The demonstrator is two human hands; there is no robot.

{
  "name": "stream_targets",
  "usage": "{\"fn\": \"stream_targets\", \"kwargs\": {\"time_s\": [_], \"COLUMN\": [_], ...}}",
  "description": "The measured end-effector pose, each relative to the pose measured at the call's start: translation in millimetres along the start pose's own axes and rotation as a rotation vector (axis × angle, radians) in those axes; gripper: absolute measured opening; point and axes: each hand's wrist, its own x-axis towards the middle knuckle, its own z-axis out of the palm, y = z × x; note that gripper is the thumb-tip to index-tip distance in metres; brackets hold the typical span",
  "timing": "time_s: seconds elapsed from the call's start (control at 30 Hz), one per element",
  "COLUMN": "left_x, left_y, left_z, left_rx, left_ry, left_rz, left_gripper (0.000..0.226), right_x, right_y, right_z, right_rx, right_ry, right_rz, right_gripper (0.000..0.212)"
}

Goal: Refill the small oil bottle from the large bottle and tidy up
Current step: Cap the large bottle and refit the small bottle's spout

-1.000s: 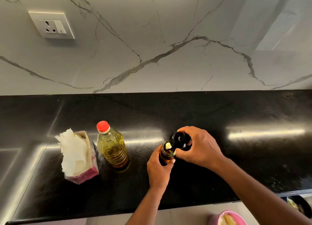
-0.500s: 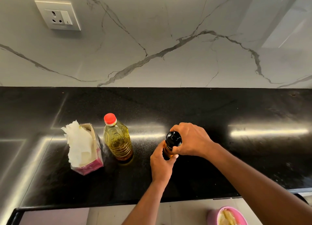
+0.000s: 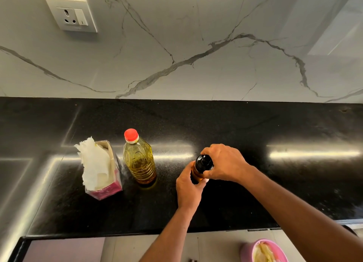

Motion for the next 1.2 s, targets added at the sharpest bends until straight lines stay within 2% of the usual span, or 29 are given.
{"fn": "stream_targets", "kwargs": {"time_s": [0.1, 0.17, 0.3, 0.43, 0.5, 0.6, 0.67, 0.73, 0.8, 0.9, 0.97, 1.03, 1.1, 1.2], "left_x": [0, 0, 0, 0, 0, 0, 0, 0, -1, 0, 0, 0, -1, -1], "left_y": [0, -2, -2, 0, -2, -3, -2, -2, -3, -3, 0, 0, 1, 0], "left_z": [0, 1, 1, 0, 1, 1, 1, 1, 1, 1, 0, 0, 1, 2], "left_rx": [-0.007, -0.002, -0.014, -0.016, 0.011, 0.019, 0.012, 0.005, -0.002, -0.036, -0.052, -0.045, -0.024, -0.027], "left_ry": [0.001, 0.006, 0.007, 0.0, 0.003, 0.005, 0.009, 0.014, 0.015, 0.013, 0.013, 0.008, 0.004, 0.007], "left_rz": [-0.009, -0.015, -0.005, 0.007, -0.009, -0.022, -0.011, -0.009, -0.014, 0.007, 0.005, -0.001, -0.02, -0.029], "left_gripper": [0.054, 0.054, 0.05, 0.052, 0.055, 0.054, 0.052, 0.051, 0.051, 0.05, 0.052, 0.052, 0.053, 0.053], "right_x": [1, 1, -2, -8, -9, -5, -2, -1, -4, -9, -11, -12, -11, -10], "right_y": [2, 2, -2, 8, 12, 17, 18, 12, 0, -10, -4, 7, 15, 19], "right_z": [2, 2, 2, 8, 10, 17, 18, 19, 20, 28, 32, 32, 33, 39], "right_rx": [0.022, 0.006, -0.06, 0.183, 0.296, 0.283, 0.258, 0.186, 0.095, 0.015, 0.075, 0.277, 0.462, 0.503], "right_ry": [-0.011, -0.009, 0.015, 0.002, -0.03, -0.001, 0.029, 0.073, 0.121, 0.14, 0.158, 0.114, 0.061, 0.121], "right_rz": [0.05, 0.094, 0.186, 0.048, -0.075, -0.168, -0.169, -0.085, 0.07, 0.197, 0.16, 0.075, -0.01, -0.04], "right_gripper": [0.053, 0.058, 0.075, 0.11, 0.102, 0.075, 0.064, 0.058, 0.061, 0.083, 0.099, 0.104, 0.097, 0.085]}}
